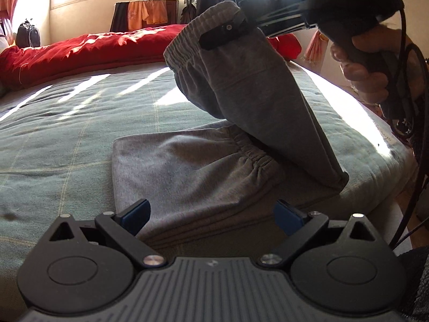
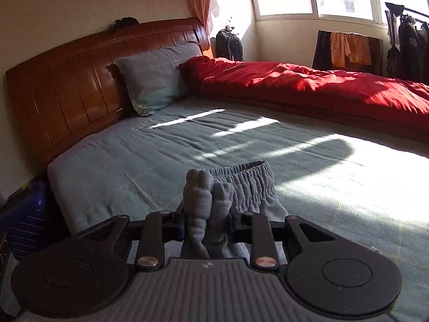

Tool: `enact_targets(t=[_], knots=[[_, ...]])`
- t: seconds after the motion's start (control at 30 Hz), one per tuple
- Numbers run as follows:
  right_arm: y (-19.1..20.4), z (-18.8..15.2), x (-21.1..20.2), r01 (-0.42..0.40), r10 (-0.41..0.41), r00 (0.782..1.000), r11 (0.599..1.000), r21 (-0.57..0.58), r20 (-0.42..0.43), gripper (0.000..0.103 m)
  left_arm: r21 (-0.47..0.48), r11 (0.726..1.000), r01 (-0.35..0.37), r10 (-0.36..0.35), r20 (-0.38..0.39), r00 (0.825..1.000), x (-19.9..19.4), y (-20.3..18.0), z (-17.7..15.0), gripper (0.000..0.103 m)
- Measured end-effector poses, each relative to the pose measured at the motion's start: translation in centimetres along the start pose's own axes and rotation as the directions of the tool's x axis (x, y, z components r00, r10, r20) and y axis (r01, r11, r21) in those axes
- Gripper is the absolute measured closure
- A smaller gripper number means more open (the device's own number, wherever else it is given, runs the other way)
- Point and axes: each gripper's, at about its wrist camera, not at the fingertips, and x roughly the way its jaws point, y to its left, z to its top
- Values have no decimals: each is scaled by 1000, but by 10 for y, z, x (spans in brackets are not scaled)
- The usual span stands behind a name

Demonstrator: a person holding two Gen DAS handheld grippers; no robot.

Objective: Fold clothes
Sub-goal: 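Lay the waistband onto the cuffs with the right gripper and open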

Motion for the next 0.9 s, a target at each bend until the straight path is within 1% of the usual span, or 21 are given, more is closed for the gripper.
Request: enact_targets(t=[0.17, 0.4, 0.57, 0.77, 0.83, 0.9], knots=[[30, -16, 37, -15, 7, 996, 995, -103, -84, 73, -28, 999, -22, 21, -11, 1000, -5, 8, -7, 5], [51, -37, 77, -37, 9, 984, 987, -154, -176, 72, -65, 997, -36, 34, -22, 999, -8, 16, -16, 5], [62, -47, 91, -27, -16, 979, 979, -204, -203, 72, -79, 996, -38, 36, -22, 999, -9, 19, -19, 5], [80, -61, 101, -5, -64, 975, 950, -311, -214, 72, -98, 995, -37, 35, -24, 999, -8, 22, -23, 5], [84, -68, 106, -8, -72, 971, 944, -331, -228, 70, -109, 994, -26, 24, -22, 999, -9, 24, -24, 5], [88, -74, 109, -9, -78, 969, 938, -347, -236, 69, -134, 991, 14, -16, -13, 1000, -11, 28, -25, 5]])
